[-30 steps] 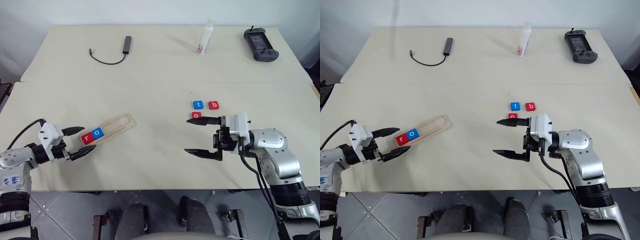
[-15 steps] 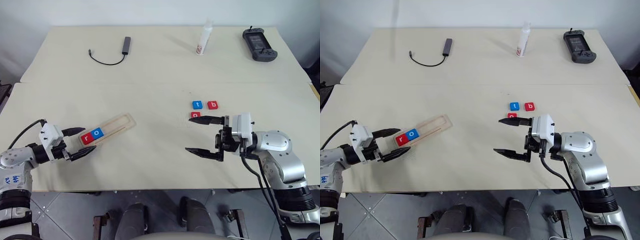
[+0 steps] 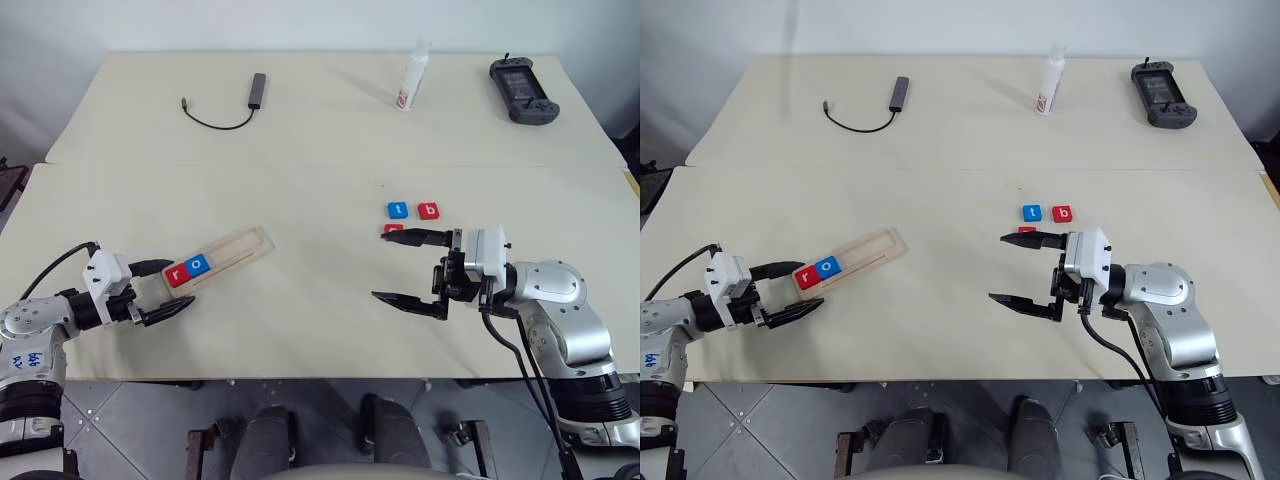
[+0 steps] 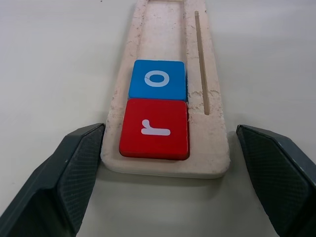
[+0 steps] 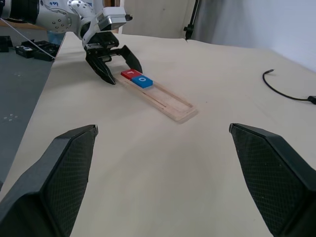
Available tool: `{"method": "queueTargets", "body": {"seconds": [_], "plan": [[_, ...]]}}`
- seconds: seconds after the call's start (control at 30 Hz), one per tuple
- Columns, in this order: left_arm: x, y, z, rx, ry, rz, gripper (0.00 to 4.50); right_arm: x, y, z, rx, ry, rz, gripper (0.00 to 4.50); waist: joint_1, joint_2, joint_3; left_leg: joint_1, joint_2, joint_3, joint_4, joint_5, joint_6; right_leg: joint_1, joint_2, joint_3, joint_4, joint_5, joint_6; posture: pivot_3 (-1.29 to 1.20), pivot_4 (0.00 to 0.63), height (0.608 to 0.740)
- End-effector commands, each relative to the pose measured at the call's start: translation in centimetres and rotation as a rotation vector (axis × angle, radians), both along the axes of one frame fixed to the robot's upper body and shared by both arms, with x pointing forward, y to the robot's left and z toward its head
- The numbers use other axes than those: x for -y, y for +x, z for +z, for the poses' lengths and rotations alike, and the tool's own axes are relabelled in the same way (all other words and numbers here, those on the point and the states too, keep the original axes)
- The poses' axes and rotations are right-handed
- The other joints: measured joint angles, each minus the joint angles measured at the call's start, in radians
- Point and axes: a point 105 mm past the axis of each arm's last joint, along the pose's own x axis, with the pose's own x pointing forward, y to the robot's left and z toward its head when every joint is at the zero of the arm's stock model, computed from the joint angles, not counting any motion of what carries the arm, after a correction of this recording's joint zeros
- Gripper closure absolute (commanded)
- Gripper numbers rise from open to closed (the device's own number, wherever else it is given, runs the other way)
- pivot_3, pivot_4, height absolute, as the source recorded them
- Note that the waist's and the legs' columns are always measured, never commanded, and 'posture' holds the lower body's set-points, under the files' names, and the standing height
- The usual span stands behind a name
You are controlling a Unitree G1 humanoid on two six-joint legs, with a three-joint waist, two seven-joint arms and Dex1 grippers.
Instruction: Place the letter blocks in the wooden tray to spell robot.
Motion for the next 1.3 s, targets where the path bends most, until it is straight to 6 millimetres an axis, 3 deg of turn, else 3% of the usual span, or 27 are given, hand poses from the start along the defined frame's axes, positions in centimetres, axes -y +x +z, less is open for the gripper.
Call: {"method": "queueTargets", "body": {"seconds": [0.03,0.07,0.33,0.43,0.53,0.7,0.9,1.17,1.2,1.23,1.3], "plan": [[-0.7,0.0,-1.5,-0.046,0.023,0.049,0.86,0.2,0.0,0.7,0.035,0.013,0.000,0.00,0.000,0.000,0.000,0.000,0.000,0.000,0.000,0.000,0.000,0.000,0.000,0.000,0.000,0.000,0.000,0.00,0.150,0.740],[-0.7,-0.2,-1.8,-0.054,0.033,0.038,1.09,0.2,0.0,0.7,0.035,0.012,0.000,0.00,-0.001,0.000,0.000,0.001,0.000,0.000,0.000,0.000,0.000,0.000,0.000,0.000,0.000,0.000,0.000,0.00,0.150,0.740],[2.5,0.1,-0.1,0.027,0.023,-0.098,1.11,0.9,0.2,0.3,0.017,0.008,-0.023,0.00,0.002,0.001,0.000,0.003,0.000,0.001,0.000,0.000,0.000,0.001,0.000,0.002,0.001,0.000,0.000,0.00,0.150,0.740],[5.0,0.6,1.2,0.059,0.008,-0.178,1.11,1.7,0.0,0.2,0.008,-0.003,-0.049,0.00,0.003,0.000,0.000,0.002,0.000,0.001,0.000,0.000,0.000,0.001,0.000,0.002,0.000,0.000,0.000,0.00,0.150,0.740],[9.2,1.2,2.6,0.111,0.038,-0.334,1.11,3.2,-0.6,-0.3,-0.009,-0.024,-0.103,0.00,0.012,0.000,0.000,-0.001,-0.001,0.000,0.000,0.000,0.000,0.000,0.000,0.000,0.000,0.000,0.000,0.00,0.150,0.740],[13.3,1.6,2.9,0.111,0.092,-0.506,1.11,6.1,-2.0,-0.7,-0.033,-0.065,-0.215,0.00,0.020,0.000,0.000,-0.001,-0.001,0.000,0.000,0.000,0.000,0.000,0.000,0.000,-0.001,0.000,0.000,0.00,0.150,0.740],[15.8,2.0,1.7,0.074,0.119,-0.607,1.11,8.5,-4.1,-1.4,-0.080,-0.082,-0.330,0.00,0.021,0.000,0.000,-0.001,0.000,0.001,0.000,0.000,0.000,0.000,0.000,0.000,-0.001,0.000,0.000,0.00,0.150,0.740],[16.7,2.7,0.4,0.031,0.122,-0.639,1.11,9.0,-5.0,-2.3,-0.103,-0.060,-0.408,0.00,0.025,-0.001,0.000,-0.001,0.000,0.001,0.001,0.000,0.000,0.000,0.000,0.001,-0.001,0.000,0.000,0.00,0.150,0.740],[16.9,2.7,0.5,0.026,0.105,-0.644,0.37,9.1,-5.1,-2.4,-0.105,-0.058,-0.420,0.00,0.025,-0.001,0.000,-0.001,0.000,0.001,0.001,0.000,0.000,0.000,0.000,0.001,-0.001,0.000,0.000,0.00,0.150,0.740],[17.0,2.8,0.6,0.026,0.095,-0.643,0.06,9.3,-5.1,-2.5,-0.107,-0.055,-0.433,0.00,0.027,-0.001,0.000,-0.001,0.000,0.001,0.001,0.000,0.001,0.000,0.000,0.001,-0.001,0.000,0.000,0.00,0.150,0.740],[17.0,2.9,0.8,0.038,0.083,-0.638,0.03,9.7,-5.2,-2.7,-0.108,-0.053,-0.455,0.00,0.028,-0.001,0.000,-0.001,-0.001,0.001,0.001,0.000,0.001,0.000,0.000,0.001,-0.001,0.000,0.000,0.00,0.150,0.740]]}}
